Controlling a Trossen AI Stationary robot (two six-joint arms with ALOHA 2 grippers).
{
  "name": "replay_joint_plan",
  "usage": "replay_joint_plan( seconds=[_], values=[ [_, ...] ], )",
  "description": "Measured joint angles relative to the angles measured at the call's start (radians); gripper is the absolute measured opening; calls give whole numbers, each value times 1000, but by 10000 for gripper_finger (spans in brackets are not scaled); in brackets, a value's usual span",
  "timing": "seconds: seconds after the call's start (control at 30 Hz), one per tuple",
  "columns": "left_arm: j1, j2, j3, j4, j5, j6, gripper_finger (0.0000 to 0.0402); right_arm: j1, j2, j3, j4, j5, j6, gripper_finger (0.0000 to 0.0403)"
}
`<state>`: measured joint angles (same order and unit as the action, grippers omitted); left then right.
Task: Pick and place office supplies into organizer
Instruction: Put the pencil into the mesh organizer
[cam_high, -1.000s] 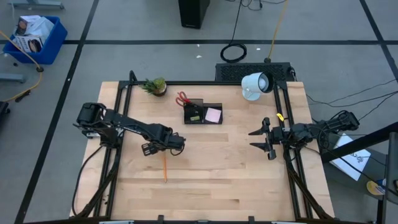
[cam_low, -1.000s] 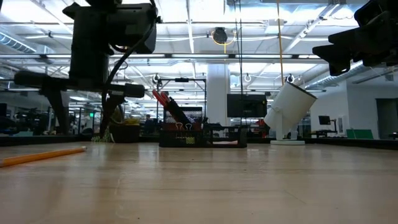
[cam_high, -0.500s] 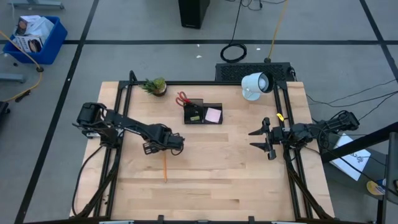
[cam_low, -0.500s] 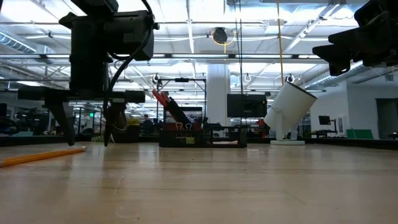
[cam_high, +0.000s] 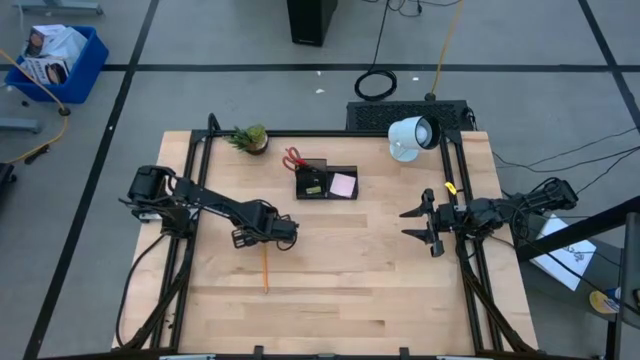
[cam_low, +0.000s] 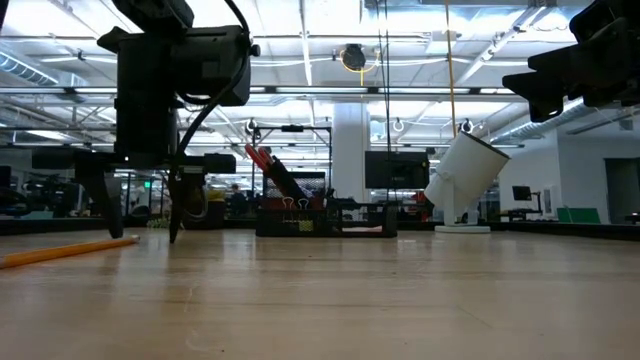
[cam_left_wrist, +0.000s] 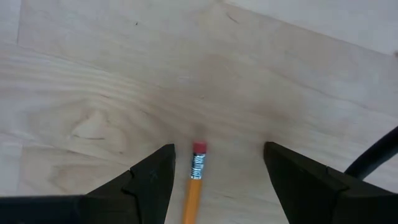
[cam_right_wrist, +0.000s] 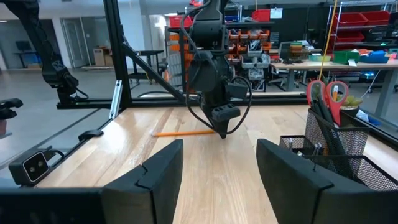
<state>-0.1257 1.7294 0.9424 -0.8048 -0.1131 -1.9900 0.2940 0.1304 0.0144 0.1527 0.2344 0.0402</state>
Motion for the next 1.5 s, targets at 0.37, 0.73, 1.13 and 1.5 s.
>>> replay_joint_plan(
  seconds=[0.37,0.73,1.13,1.5],
  values=[
    [1,1,-1,-1,4,1,253,0,0,0,0,0,0,194],
    [1,2,-1,1,8,19,178,0,0,0,0,0,0,194],
    [-14,3,-1,1,15,22,57,0,0,0,0,0,0,194],
    [-24,3,-3,15,-24,35,8,0,0,0,0,0,0,194]
  ],
)
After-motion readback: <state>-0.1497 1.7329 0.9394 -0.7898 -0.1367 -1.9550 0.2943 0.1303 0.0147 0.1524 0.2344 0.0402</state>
